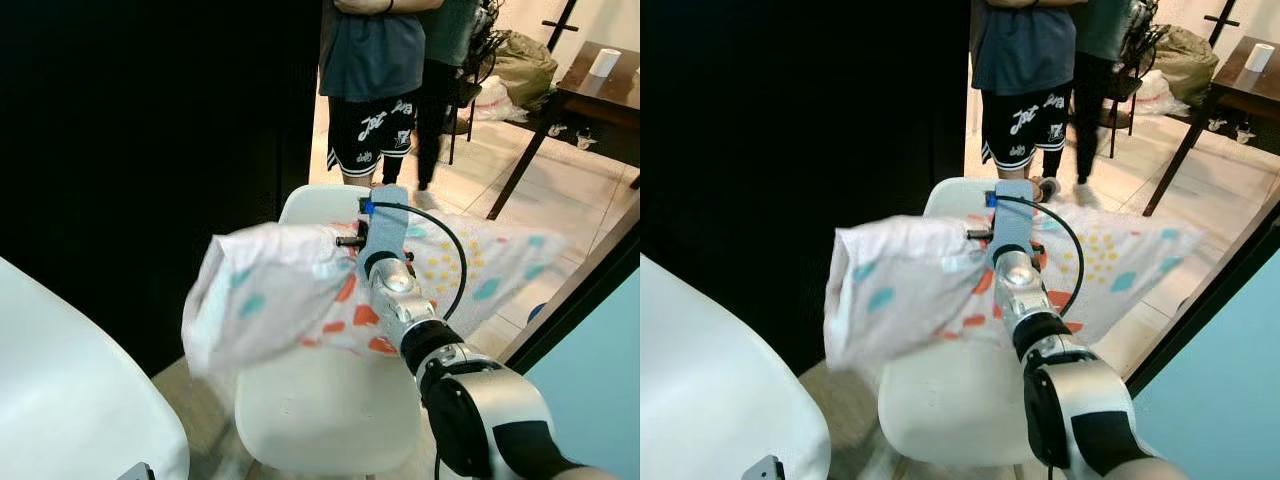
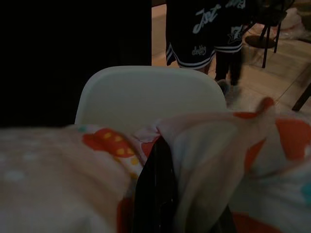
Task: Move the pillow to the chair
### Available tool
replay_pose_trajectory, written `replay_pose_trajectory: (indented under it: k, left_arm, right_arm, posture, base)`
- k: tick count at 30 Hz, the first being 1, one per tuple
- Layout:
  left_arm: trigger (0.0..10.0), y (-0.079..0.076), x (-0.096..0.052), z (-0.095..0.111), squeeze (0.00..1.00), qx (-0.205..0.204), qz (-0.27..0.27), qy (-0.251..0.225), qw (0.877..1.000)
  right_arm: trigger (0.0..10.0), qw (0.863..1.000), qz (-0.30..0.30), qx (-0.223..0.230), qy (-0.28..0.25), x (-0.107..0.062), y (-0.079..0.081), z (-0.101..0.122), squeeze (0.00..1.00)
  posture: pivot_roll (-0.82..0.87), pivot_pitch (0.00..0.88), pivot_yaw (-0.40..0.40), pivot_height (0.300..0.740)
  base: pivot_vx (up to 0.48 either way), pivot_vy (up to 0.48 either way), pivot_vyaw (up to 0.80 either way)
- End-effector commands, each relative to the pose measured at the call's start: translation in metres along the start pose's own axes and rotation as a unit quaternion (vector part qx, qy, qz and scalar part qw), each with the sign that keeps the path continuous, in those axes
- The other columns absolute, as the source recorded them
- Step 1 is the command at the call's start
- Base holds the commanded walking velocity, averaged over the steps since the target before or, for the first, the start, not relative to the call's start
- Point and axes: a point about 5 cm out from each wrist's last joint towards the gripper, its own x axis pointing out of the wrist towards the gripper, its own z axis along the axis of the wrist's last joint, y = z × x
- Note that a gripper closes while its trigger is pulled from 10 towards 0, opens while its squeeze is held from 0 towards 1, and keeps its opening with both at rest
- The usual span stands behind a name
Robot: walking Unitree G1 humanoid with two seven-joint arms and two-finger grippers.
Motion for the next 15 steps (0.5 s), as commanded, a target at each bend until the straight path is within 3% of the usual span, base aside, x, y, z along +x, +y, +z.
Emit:
replay_pose_trajectory:
  k: [1,8,12,15]
  left_arm:
    - [10.0,0.002,-0.002,-0.008,0.00,-0.003,0.000,0.012,1.000]
    - [10.0,0.005,-0.004,-0.012,0.00,-0.004,0.001,0.019,1.000]
    - [10.0,0.006,-0.005,-0.013,0.00,-0.003,0.001,0.021,1.000]
    - [10.0,0.006,-0.005,-0.014,0.00,-0.002,0.000,0.023,1.000]
  right_arm:
    - [10.0,0.999,-0.007,-0.021,-0.041,0.004,0.000,0.021,0.00]
    - [10.0,0.995,-0.059,-0.067,-0.047,0.005,-0.017,0.022,0.00]
    - [10.0,0.981,-0.116,-0.141,-0.071,0.006,-0.038,0.031,0.00]
    - [10.0,0.975,-0.127,-0.157,-0.092,0.005,-0.044,0.035,0.00]
  posture:
    - [0.00,0.083,-0.072,0.690]
    - [-0.01,0.090,-0.068,0.655]
    - [-0.01,0.095,-0.068,0.635]
    - [-0.01,0.098,-0.066,0.620]
  base:
    - [0.000,0.000,0.00]
    - [0.000,0.000,0.00]
    - [0.000,0.000,0.00]
    - [0.000,0.000,0.00]
